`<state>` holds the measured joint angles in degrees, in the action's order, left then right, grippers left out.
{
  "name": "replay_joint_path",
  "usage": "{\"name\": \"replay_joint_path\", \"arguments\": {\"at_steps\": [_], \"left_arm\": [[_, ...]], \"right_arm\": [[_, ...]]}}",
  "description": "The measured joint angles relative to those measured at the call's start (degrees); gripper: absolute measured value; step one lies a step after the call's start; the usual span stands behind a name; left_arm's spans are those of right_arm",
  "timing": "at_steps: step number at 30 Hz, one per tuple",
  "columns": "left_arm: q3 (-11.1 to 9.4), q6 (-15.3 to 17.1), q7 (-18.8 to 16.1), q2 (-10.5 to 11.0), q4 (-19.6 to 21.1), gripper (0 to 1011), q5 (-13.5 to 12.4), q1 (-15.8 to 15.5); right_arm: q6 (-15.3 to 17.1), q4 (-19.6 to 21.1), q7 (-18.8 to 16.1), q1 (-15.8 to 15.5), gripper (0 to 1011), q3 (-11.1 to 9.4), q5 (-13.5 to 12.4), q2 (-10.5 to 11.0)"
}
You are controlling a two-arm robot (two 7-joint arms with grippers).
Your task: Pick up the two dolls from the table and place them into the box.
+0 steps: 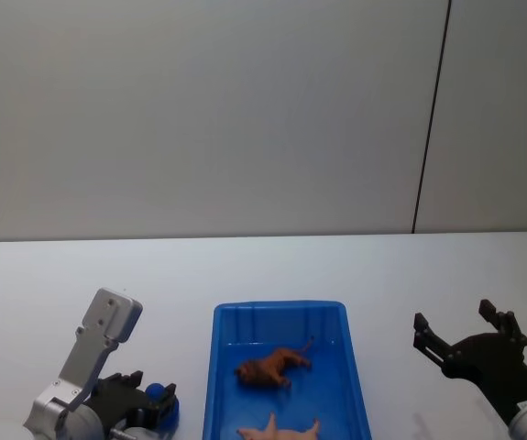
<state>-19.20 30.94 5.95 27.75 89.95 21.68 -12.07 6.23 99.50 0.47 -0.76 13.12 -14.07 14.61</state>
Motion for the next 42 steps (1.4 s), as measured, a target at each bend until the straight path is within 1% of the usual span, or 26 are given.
{"name": "replay_joint_path", "arguments": {"at_steps": [1, 4, 5, 6, 8, 9, 16, 26, 30, 37, 42], "left_arm": [[0.0, 0.0, 0.0, 0.0, 0.0, 563, 0.0, 0.0], [0.0, 0.2, 0.3, -0.1, 0.0, 429, 0.1, 0.1], [0.0, 0.2, 0.3, -0.1, 0.0, 413, 0.1, 0.1], [0.0, 0.2, 0.4, -0.1, 0.0, 365, 0.2, 0.1], [0.0, 0.2, 0.5, -0.1, 0.0, 355, 0.3, 0.2], [0.0, 0.2, 0.6, -0.2, 0.1, 314, 0.4, 0.3], [0.0, -0.2, 0.7, -0.3, 0.4, 263, 0.9, 0.5], [0.5, -2.4, 0.0, -0.2, 2.2, 205, 1.2, 0.8], [0.7, -3.5, -0.5, -0.1, 3.2, 177, 0.7, 0.8], [1.1, -6.3, -0.9, 0.1, 5.4, 134, -1.1, 0.5], [1.3, -8.6, 0.4, 0.1, 6.5, 106, -2.3, -0.2]], "right_arm": [[0.0, 0.0, 0.0, 0.0, 1001, 0.0, 0.0, 0.0], [0.0, 0.0, 0.0, 0.0, 1001, 0.0, 0.0, 0.0], [0.0, 0.0, 0.0, 0.0, 1001, 0.0, 0.0, 0.0], [0.0, 0.0, 0.0, 0.0, 1001, 0.0, 0.0, 0.0], [0.0, 0.0, 0.0, 0.0, 1001, 0.0, 0.0, 0.0], [0.0, 0.0, 0.0, 0.0, 1001, 0.0, 0.0, 0.0], [0.0, 0.0, 0.0, 0.0, 1001, 0.0, 0.0, 0.0], [0.0, 0.0, 0.0, 0.0, 1001, 0.0, 0.0, 0.0], [0.0, 0.0, 0.0, 0.0, 1001, 0.0, 0.0, 0.0], [0.0, 0.0, 0.0, 0.0, 1001, 0.0, 0.0, 0.0], [0.0, 0.0, 0.0, 0.0, 1001, 0.0, 0.0, 0.0]]}}
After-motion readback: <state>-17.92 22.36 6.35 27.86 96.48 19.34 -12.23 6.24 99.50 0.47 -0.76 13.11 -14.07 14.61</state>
